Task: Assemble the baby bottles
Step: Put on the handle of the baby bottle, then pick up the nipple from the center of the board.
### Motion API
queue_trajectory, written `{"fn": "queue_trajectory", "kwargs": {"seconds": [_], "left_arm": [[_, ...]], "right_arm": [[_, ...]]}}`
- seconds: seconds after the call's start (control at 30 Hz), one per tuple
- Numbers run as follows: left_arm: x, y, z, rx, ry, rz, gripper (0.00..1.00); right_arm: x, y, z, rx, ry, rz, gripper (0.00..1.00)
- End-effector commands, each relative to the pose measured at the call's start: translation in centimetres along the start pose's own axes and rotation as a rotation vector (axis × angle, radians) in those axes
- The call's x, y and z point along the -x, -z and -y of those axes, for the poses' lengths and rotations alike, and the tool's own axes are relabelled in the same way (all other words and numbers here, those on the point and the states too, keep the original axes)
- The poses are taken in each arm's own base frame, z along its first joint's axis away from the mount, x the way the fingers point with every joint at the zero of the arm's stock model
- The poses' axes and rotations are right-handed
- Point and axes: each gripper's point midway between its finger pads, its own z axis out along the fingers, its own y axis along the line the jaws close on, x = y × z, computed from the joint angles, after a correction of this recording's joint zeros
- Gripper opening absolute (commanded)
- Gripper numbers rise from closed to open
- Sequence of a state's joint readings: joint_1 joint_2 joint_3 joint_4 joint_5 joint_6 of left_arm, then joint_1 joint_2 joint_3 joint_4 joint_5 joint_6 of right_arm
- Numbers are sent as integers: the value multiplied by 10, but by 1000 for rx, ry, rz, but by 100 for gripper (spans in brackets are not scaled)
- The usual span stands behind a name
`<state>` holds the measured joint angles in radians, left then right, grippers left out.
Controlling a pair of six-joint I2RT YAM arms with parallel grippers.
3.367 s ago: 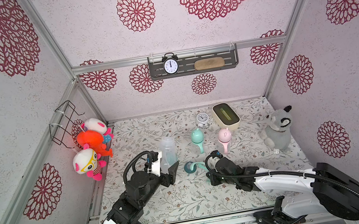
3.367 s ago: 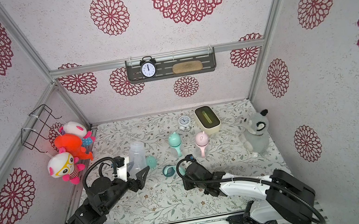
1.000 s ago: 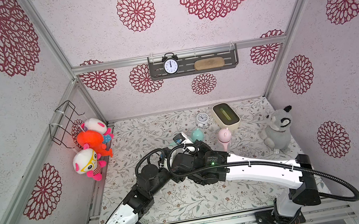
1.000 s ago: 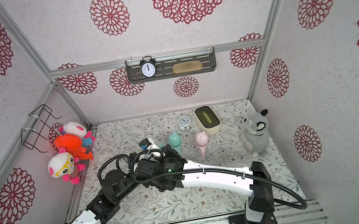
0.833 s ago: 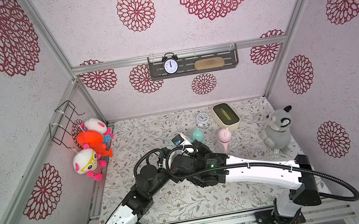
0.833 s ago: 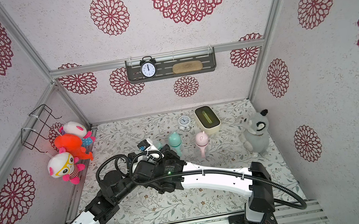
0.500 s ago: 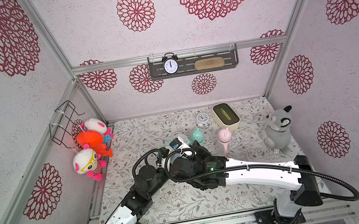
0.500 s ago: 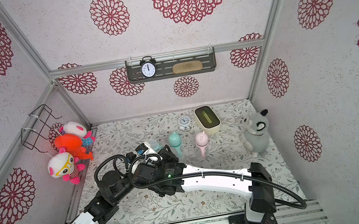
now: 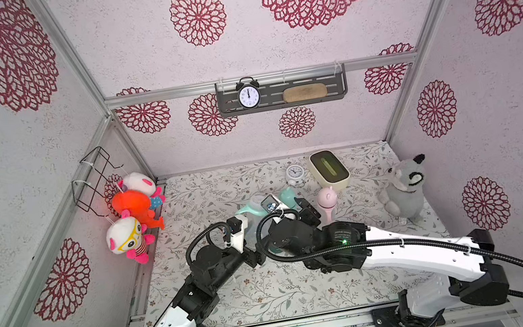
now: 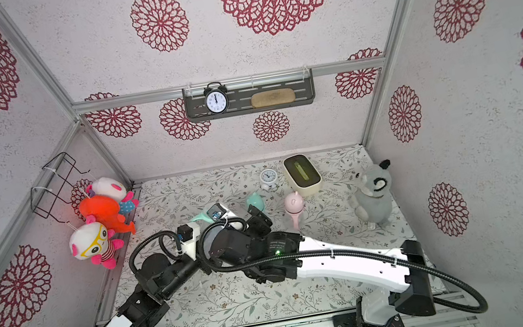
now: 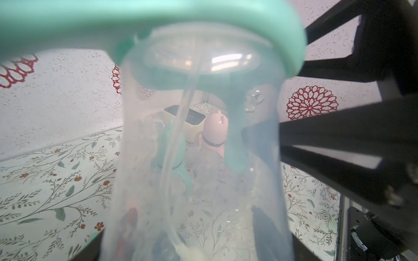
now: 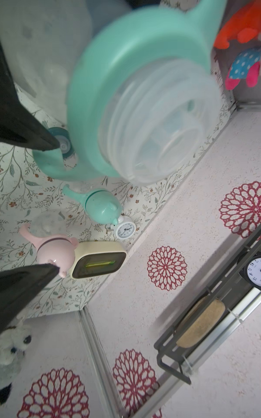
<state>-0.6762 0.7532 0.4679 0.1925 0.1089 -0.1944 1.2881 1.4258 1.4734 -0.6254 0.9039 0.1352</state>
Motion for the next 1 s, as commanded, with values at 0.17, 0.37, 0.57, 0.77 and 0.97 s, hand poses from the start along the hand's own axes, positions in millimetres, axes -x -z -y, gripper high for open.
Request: {"fn": "queue_trajectory", "kwargs": {"seconds": [0.17,0.37,0.57,0.77,0.97], "left_arm": [[11,6,-2,22,-34,53,0],[13,13,-8,56,-27,59,0],[17,25,-11,86,-3,62,0],[18,40,-10,88,3,63,0],[21,54,-4,62,6,82,0]], "right_arm": [[-12,18,11,212,-155,9,82],[-45,6,15,277,-221,-59,83],[-80,-11,-10,335,-217,-135,84],[-115,-36,-46,427,-216,-202,86],[-140,-70,-69,482,-225,-253,88]]}}
